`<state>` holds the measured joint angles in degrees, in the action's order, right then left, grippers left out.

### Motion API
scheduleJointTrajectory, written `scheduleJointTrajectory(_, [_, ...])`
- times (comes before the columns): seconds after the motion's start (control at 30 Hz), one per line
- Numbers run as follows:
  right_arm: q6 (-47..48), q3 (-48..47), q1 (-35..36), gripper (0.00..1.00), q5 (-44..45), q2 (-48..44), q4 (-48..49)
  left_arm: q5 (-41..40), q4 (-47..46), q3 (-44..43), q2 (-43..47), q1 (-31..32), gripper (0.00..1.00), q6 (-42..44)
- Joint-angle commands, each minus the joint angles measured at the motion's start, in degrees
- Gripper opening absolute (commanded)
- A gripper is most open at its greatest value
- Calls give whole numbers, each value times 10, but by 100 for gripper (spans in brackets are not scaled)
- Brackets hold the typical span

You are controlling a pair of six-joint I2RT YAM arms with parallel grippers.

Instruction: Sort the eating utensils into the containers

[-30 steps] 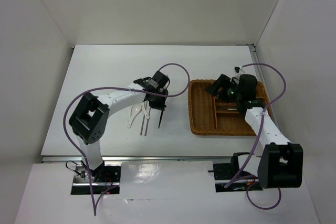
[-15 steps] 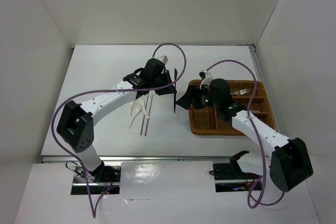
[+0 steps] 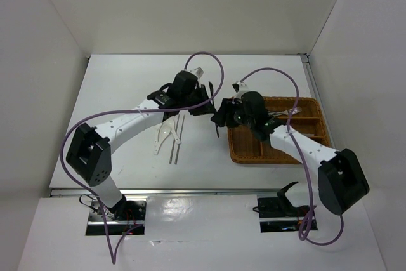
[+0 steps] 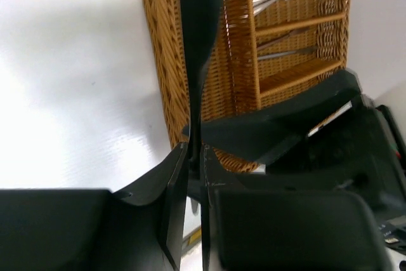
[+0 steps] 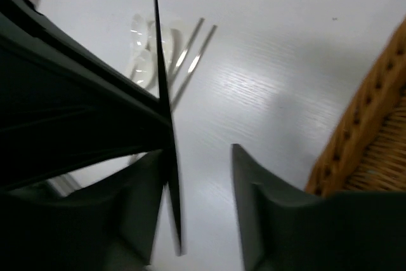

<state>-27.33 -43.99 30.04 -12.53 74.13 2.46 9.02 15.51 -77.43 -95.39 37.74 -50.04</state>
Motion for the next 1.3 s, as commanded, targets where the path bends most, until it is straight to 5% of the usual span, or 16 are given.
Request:
scheduleJointTrajectory(0.0, [6, -41, 5, 46, 29, 22, 36, 21, -39, 4, 35, -1, 14, -14])
scheduleJointTrajectory(0.1, [1, -56, 5, 23, 41, 41, 31, 26, -45, 4, 35, -1, 14, -8])
scheduleJointTrajectory(0.27, [-35, -61, 5, 8, 98, 41, 12, 18, -21, -8, 22, 4, 21, 16])
scheduleJointTrajectory(0.37, [-81, -61, -7, 1, 181, 36, -39, -26, 23, -35, 22, 4, 37, 43])
scheduleJointTrajectory(0.4, [-94, -66, -15, 0, 199, 30, -73, -62, 38, -44, 22, 4, 48, 51])
scheduleJointTrajectory(0.53, [-196, -72, -102, 0, 274, 7, -173, -124, 99, -64, 35, -20, 61, 85])
scheduleJointTrajectory(0.83, [-390, -44, -284, 0, 332, -36, -332, -108, 104, -5, 52, -77, 64, 97])
scheduleJointTrajectory(1.27, [-529, -33, -306, 0, 377, 2, -376, -96, 99, 22, 47, -77, 64, 98])
